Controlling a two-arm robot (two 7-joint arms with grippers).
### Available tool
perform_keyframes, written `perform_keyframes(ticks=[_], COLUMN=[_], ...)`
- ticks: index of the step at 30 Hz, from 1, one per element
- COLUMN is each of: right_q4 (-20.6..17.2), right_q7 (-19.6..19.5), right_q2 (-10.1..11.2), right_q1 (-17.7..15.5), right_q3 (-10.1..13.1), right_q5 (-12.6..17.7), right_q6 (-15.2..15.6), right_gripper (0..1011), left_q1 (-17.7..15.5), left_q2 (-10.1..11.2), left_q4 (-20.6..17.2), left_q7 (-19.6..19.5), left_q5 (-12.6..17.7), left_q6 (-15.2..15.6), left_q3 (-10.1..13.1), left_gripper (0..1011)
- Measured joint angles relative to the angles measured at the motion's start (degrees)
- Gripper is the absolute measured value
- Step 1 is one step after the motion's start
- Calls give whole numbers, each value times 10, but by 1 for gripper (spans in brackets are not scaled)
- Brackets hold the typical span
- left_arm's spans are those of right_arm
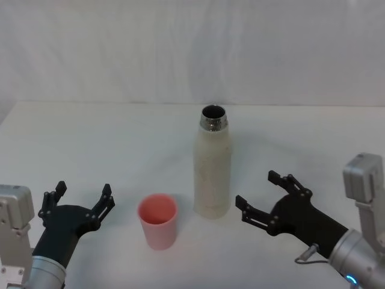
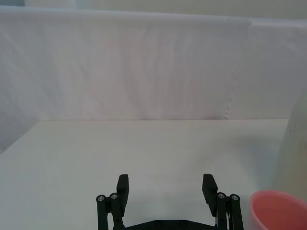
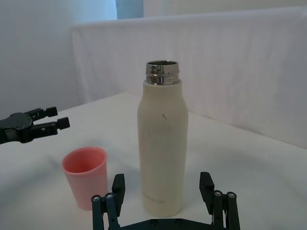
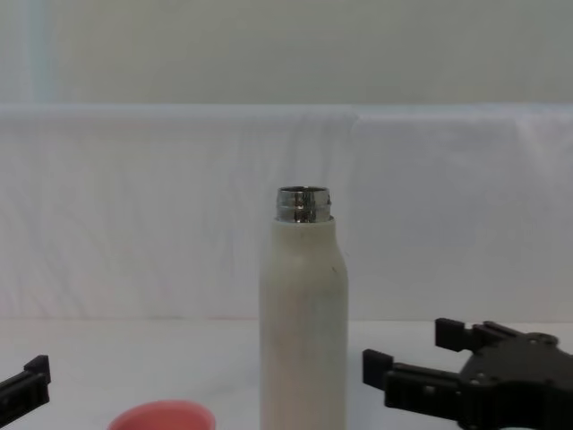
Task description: Grasp the thermos with one hand and pour water into the cup lid.
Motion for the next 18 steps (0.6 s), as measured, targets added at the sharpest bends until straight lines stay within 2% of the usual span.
perform_keyframes(ticks=[18], right_q4=[70], right_q7=[-3], right_q2=[-24], right_q1=[77], right_q3=[-37], right_q5=[12], right_q6=[12], right_gripper=[1001], left_q1=[0], left_q2=[0], left_q4=[0], left_q7=[0], left_q5=[0], left_q6=[0], left_q3=[0], left_gripper=[1001])
